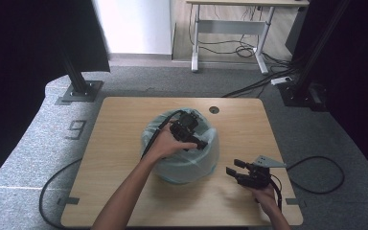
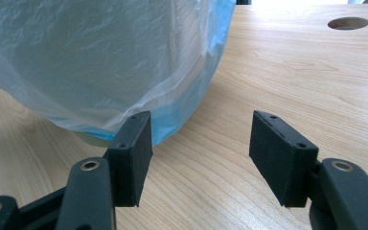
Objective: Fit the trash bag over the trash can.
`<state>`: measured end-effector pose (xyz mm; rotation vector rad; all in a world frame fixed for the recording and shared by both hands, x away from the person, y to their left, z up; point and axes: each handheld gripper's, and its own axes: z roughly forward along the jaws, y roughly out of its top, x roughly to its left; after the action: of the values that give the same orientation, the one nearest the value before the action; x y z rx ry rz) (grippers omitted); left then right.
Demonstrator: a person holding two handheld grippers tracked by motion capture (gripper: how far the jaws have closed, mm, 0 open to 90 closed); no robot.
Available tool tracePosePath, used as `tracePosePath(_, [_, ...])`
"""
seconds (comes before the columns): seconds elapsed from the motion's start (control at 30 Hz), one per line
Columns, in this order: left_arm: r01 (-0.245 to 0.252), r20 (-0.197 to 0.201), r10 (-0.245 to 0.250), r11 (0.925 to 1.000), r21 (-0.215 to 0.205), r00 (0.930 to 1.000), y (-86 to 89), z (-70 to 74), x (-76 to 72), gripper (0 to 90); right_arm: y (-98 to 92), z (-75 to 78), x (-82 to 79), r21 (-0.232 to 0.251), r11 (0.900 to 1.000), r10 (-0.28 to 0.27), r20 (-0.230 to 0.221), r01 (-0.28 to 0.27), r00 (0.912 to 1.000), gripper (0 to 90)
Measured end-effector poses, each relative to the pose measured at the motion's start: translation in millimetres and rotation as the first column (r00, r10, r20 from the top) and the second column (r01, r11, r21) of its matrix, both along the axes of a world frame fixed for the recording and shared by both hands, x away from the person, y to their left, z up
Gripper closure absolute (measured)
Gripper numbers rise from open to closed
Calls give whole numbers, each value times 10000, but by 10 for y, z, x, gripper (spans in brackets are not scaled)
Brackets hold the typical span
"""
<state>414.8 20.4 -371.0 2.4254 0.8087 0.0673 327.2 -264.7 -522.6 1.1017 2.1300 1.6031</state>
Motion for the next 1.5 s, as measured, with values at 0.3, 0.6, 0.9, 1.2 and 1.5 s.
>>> tracePosePath(0.3, [-23, -145, 24, 10000, 52, 9999, 3, -30, 20, 289, -2, 2, -1, 21, 10000, -11, 12, 11, 10000, 395])
tracePosePath(0.6, [-101, 480, 148, 9952, -971, 9987, 280, 183, -90, 286, -5, 4, -2, 8, 10000, -45, 24, 45, 10000, 395])
tracePosePath(0.9, [-246, 1013, 446, 9814, -1904, 9939, 607, 323, -212, 288, 7, -10, 1, -104, 9999, -24, -56, 24, 10000, 395])
tracePosePath(1.2, [-555, 1154, 764, 9831, -1747, 9904, 873, 371, -304, 282, 12, -12, -1, -97, 9999, -38, -66, 38, 10000, 395])
tracePosePath(1.5, [-647, 1049, 768, 9914, -1136, 9915, 993, 311, -296, 273, 11, -15, 0, -103, 9999, -41, -74, 40, 10000, 395])
